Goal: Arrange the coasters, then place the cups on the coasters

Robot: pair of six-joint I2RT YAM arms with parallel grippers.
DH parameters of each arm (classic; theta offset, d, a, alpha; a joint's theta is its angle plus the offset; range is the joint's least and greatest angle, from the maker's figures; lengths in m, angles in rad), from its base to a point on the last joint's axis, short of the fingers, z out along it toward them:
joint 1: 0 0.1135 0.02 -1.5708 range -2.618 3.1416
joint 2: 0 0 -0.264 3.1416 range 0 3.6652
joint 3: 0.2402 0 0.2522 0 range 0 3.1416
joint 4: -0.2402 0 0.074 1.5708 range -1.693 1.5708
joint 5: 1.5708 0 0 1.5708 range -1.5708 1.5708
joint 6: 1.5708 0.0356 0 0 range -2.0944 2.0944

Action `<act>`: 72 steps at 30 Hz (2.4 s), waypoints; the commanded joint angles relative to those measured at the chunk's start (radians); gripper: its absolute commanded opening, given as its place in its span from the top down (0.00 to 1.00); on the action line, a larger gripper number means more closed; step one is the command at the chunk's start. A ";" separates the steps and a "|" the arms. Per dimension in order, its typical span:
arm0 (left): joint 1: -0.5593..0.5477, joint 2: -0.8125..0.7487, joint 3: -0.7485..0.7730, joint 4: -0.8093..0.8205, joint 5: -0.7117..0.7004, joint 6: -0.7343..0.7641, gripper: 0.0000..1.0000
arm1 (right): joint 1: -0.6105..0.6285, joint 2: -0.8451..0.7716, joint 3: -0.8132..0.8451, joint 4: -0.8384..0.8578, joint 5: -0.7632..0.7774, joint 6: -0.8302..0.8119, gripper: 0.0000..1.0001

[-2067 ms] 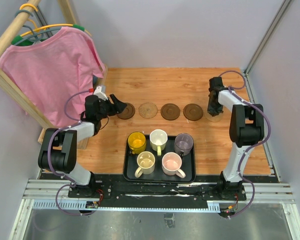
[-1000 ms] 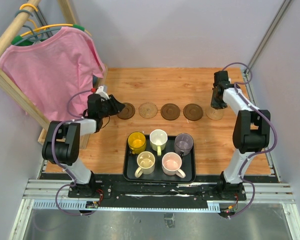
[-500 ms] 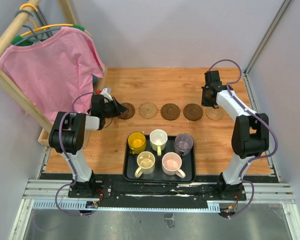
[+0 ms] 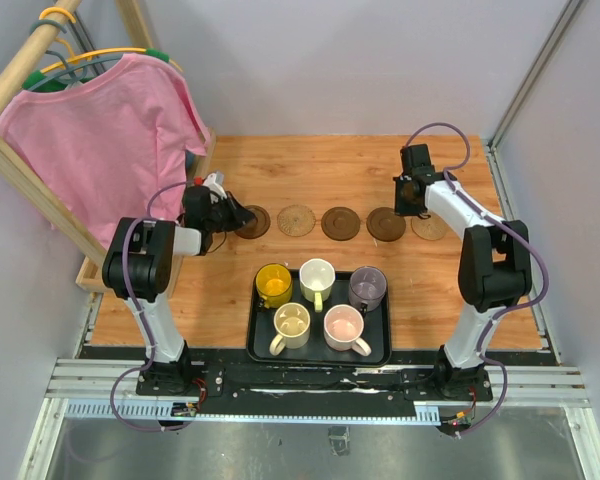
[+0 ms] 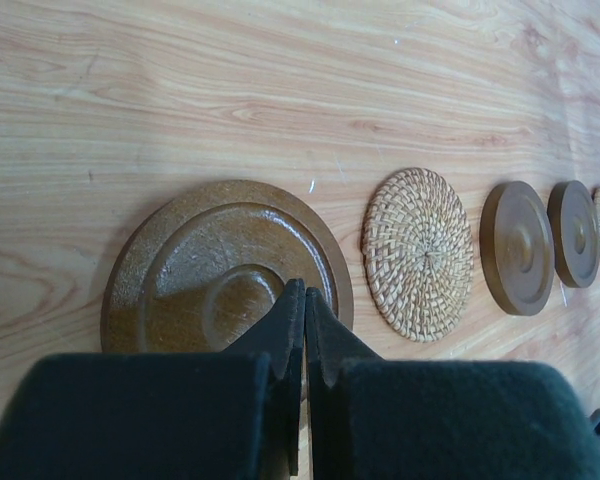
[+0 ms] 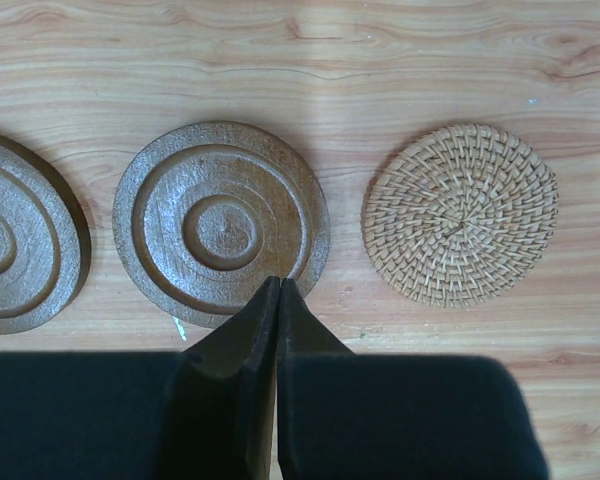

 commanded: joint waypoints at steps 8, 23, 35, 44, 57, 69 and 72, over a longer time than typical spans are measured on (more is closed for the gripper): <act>0.003 0.014 0.068 -0.013 -0.035 0.008 0.99 | 0.024 0.016 -0.023 0.011 -0.008 -0.020 0.99; 0.002 -0.044 0.003 -0.033 -0.036 0.025 0.99 | 0.030 -0.010 -0.058 0.011 0.004 -0.013 0.99; 0.002 -0.054 -0.013 -0.088 -0.088 0.059 1.00 | 0.039 -0.053 -0.076 0.013 0.017 -0.004 0.99; 0.001 -0.003 0.053 -0.134 -0.129 0.078 1.00 | 0.042 -0.082 -0.086 0.007 0.032 -0.011 0.99; 0.001 0.025 0.072 -0.145 -0.124 0.072 0.99 | 0.043 -0.122 -0.105 0.000 0.044 -0.010 0.99; 0.001 0.043 0.108 -0.196 -0.163 0.062 0.99 | 0.043 -0.127 -0.106 0.000 0.042 -0.009 0.99; 0.001 0.045 0.114 -0.202 -0.165 0.062 0.99 | 0.043 -0.126 -0.106 -0.001 0.042 -0.009 0.99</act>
